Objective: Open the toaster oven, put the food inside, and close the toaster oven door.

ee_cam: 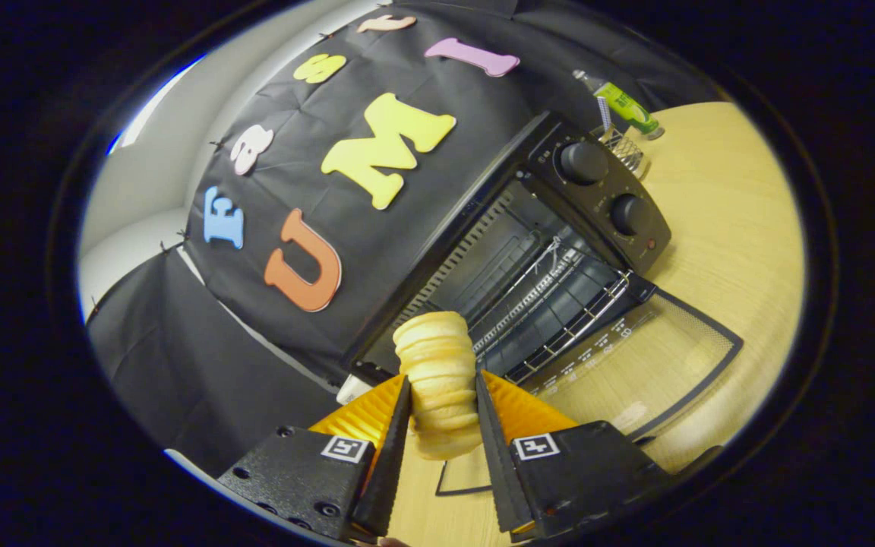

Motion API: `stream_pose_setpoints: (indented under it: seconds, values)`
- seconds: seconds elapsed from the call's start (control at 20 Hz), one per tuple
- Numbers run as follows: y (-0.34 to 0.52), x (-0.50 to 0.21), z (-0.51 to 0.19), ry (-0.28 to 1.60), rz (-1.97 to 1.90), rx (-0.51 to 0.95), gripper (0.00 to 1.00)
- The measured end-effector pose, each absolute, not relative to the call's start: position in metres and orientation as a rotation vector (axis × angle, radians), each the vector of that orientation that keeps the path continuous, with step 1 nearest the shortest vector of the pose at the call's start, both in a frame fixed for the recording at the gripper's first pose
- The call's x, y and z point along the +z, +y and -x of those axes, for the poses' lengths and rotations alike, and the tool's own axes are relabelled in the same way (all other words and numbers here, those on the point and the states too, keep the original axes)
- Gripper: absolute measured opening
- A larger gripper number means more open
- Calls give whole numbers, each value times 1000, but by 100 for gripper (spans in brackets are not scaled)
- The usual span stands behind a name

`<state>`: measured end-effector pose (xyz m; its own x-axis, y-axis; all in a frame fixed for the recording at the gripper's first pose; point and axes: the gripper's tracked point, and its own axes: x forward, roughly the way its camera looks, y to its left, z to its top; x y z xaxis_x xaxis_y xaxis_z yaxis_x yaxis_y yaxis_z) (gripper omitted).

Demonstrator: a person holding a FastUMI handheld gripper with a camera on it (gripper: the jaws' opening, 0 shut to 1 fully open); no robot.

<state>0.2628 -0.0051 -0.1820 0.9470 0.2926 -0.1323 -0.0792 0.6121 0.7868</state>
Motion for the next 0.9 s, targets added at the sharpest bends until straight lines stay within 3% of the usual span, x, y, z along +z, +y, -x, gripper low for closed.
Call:
stream_pose_setpoints:
  seconds: [0.35, 0.65, 0.8, 0.9]
  values:
    - [-41, -188, -321, 174, -880, 118, 57]
    - [-31, -173, -345, 100, -842, 142, 57]
    - [-31, -185, -333, 137, -779, 115, 93]
    - [-31, -185, -321, 151, -737, 110, 95]
